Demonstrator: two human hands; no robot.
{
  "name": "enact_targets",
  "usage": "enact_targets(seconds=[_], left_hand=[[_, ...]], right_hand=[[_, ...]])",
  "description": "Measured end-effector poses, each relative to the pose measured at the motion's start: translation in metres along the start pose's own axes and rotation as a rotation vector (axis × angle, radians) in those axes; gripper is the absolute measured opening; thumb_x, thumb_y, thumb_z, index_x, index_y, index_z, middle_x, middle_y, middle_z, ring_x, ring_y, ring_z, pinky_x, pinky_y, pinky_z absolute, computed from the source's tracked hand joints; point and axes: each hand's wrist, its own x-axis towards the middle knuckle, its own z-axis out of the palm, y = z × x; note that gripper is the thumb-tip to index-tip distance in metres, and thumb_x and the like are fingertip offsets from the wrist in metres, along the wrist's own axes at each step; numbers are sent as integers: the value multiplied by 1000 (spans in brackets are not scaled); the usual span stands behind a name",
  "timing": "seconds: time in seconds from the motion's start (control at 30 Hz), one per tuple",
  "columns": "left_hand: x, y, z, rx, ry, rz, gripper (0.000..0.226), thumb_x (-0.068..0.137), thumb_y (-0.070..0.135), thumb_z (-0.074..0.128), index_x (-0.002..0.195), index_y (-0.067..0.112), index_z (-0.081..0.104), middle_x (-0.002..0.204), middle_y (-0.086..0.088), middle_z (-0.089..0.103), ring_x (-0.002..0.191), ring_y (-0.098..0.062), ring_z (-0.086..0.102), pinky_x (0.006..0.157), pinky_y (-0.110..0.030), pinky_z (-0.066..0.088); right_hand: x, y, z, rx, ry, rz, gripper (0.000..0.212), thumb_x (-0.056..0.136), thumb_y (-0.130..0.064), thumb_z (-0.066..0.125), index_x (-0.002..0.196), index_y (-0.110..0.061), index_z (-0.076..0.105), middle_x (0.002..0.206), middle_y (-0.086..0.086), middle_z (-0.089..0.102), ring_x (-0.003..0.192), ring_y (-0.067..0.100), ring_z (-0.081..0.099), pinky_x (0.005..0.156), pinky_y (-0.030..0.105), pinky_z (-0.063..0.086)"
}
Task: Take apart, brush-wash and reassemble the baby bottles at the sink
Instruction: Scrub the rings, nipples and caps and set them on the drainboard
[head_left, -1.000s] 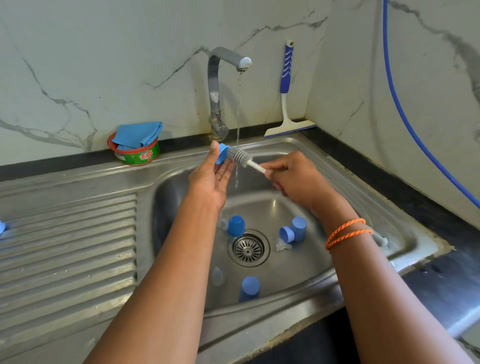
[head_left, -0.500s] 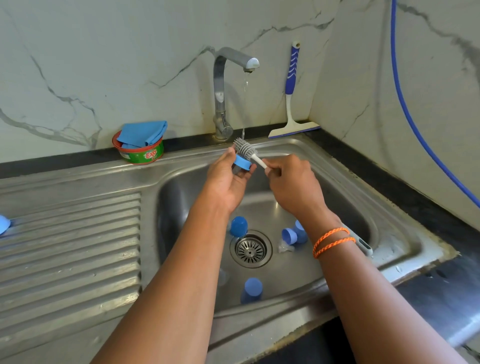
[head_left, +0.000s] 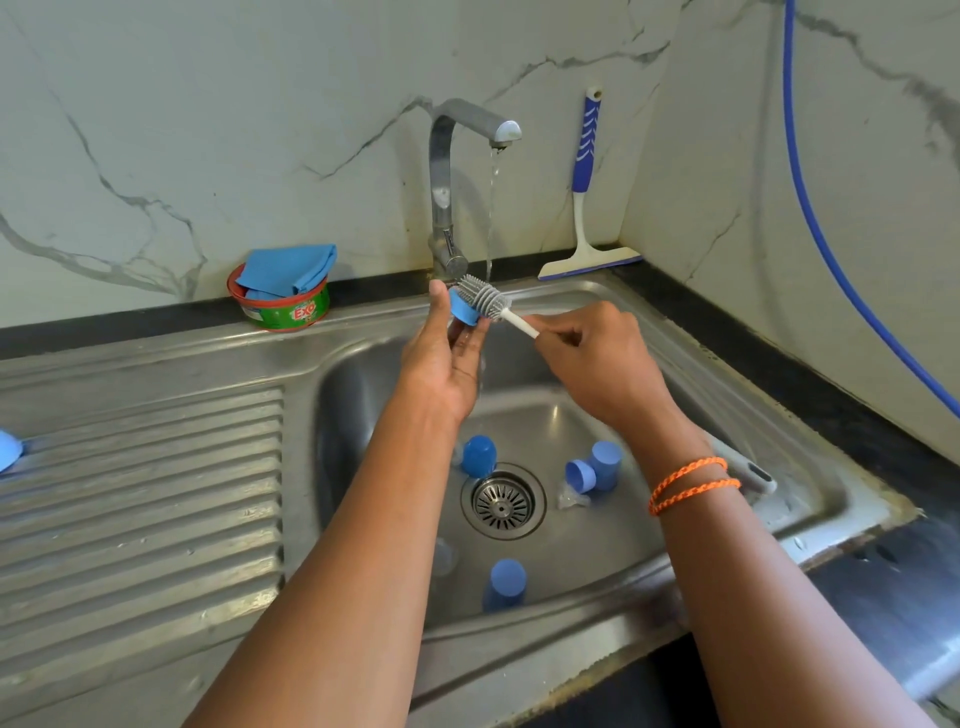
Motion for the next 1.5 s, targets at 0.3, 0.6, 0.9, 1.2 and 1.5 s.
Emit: enact_targets(seconds=[0.3, 0.6, 0.9, 1.2, 1.5], left_hand=[[-4, -5, 2, 114, -63, -83, 37, 93, 30, 75, 111, -3, 68, 121, -26, 71, 109, -33, 74, 90, -41, 63], [-2, 1, -2, 73, -1, -56, 43, 91, 31, 78, 115, -3, 67, 114, -22, 74, 104, -31, 76, 92, -42, 62], [-3, 3, -2, 111, 34, -53, 41, 89, 31, 79, 113, 0, 67, 111, -20, 75, 98, -28, 77, 87, -38, 64], [-6, -1, -1, 197, -83, -84, 30, 92, 27, 77, 117, 9, 76, 118, -19, 71, 107, -28, 73, 91, -40, 63], [4, 8, -6, 33, 16, 4, 44, 90, 29, 79, 125, 4, 68, 119, -22, 73, 103, -31, 76, 93, -43, 62]], right_hand=[[1, 7, 8, -97, 76, -27, 29, 103, -24, 54, 119, -32, 77, 74, 4, 56, 66, 27, 53, 57, 31, 34], [2, 13, 0, -65, 44, 87, 24, 97, -32, 59, 83, -32, 78, 69, 4, 56, 62, 28, 52, 54, 30, 34], [0, 9, 2, -15, 33, -29, 32, 99, -28, 61, 125, -41, 77, 70, 1, 62, 62, 22, 53, 54, 32, 37], [4, 21, 6, -87, 79, 46, 30, 97, -27, 58, 116, -33, 81, 75, 4, 61, 71, 31, 57, 62, 31, 39], [2, 9, 7, 30, 23, -47, 23, 96, -29, 62, 87, -43, 77, 62, 7, 54, 63, 36, 52, 54, 41, 42]])
